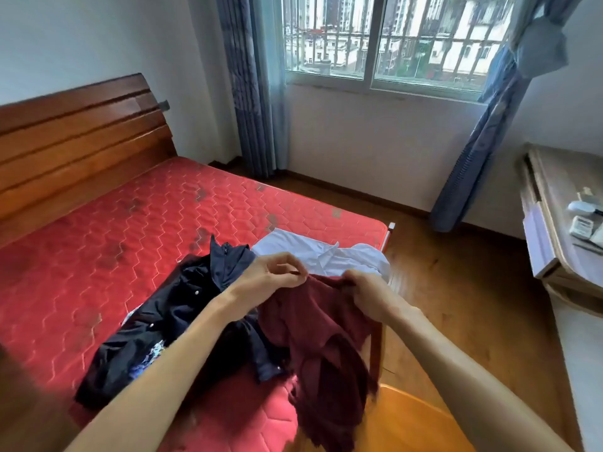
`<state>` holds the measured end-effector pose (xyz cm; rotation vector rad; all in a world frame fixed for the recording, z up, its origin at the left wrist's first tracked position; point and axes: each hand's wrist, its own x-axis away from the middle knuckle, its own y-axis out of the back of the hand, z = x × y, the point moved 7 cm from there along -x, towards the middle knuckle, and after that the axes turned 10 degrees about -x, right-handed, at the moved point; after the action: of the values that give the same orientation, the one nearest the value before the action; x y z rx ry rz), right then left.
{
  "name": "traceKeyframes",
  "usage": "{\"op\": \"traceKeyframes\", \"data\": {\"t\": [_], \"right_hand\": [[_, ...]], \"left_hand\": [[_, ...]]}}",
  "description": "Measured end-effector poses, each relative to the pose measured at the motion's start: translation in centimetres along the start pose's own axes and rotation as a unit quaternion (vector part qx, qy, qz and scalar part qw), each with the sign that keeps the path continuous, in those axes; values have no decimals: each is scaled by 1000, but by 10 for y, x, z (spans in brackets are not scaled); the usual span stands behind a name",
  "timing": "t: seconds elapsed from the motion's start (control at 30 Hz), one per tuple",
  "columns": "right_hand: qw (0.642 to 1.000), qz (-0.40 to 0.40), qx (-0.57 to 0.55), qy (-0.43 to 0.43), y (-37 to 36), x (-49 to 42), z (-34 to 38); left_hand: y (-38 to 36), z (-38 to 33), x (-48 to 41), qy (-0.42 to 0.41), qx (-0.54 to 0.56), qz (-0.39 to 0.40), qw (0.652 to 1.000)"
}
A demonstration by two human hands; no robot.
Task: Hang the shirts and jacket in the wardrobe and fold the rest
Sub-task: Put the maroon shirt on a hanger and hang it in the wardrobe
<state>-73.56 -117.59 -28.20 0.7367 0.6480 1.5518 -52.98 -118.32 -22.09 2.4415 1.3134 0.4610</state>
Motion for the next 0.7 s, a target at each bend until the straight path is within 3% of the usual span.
{"op": "traceKeyframes", "data": {"t": [0.13,0.23,0.33,0.43,0.53,0.7], "right_hand": [[991,-117,-18,60,36,-3,36],[966,-196,-136,100,65,0,59],[957,-194,-163,144,78,5,88],[942,-183,-181,214,82,25,124],[919,-169,-223,278,87,50,159],[870,-154,-297,361,98,86,211]], "left_hand": [[27,3,28,46,-105,-45,992],[50,1,59,66,-127,-110,984],[58,0,85,75,-121,-148,979],[33,-6,99,88,-133,-138,978],[-5,-13,104,85,-141,-144,976],[-41,-30,112,79,-148,-220,961]]}}
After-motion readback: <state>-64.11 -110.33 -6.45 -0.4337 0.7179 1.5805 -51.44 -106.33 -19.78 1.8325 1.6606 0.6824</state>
